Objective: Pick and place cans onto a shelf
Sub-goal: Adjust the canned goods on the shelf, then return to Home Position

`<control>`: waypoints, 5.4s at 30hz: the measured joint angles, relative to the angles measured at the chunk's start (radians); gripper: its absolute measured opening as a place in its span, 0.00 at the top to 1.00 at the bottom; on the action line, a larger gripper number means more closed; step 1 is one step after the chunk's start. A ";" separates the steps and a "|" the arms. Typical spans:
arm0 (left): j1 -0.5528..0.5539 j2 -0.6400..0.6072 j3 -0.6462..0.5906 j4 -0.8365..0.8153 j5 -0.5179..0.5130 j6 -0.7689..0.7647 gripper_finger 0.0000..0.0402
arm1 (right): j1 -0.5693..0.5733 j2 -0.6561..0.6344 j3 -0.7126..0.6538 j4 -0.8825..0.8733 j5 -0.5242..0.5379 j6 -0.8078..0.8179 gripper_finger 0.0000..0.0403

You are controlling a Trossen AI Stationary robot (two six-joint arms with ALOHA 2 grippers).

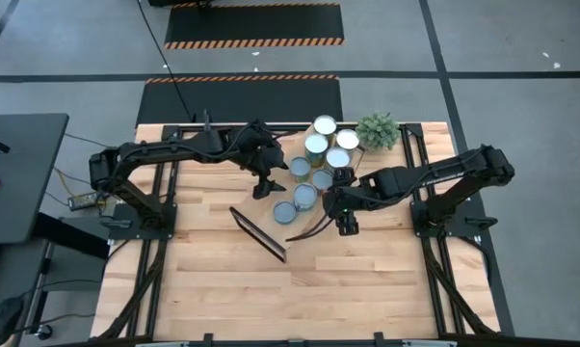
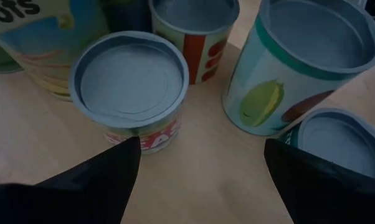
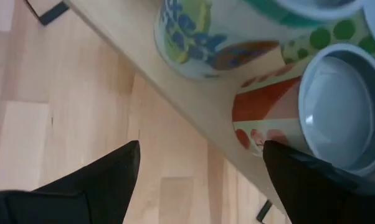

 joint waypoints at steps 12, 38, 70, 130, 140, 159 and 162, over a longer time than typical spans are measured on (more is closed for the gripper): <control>-0.013 0.000 0.000 0.013 0.000 -0.031 0.13 | -0.002 -0.006 0.034 -0.017 -0.031 0.033 0.14; -0.066 -0.146 -0.001 -0.118 -0.025 0.053 0.17 | 0.133 -0.007 0.134 -0.075 -0.008 0.300 0.14; -0.435 -0.120 0.000 -0.209 -0.210 -0.118 0.26 | 0.151 0.150 0.132 0.330 0.080 0.339 0.14; -0.368 -0.313 -0.036 -0.120 -0.271 -0.170 0.34 | 0.212 -0.155 0.016 0.222 0.297 0.636 0.14; -0.236 -0.450 -0.124 -0.099 -0.238 -0.188 0.46 | 0.231 -0.312 -0.106 0.238 0.348 0.698 0.14; -0.087 -0.708 -0.402 0.119 -0.128 -0.377 0.57 | 0.233 -0.576 -0.389 0.510 0.377 0.725 0.14; -0.071 -0.756 -0.439 0.133 -0.128 -0.404 0.57 | 0.233 -0.624 -0.409 0.514 0.377 0.725 0.14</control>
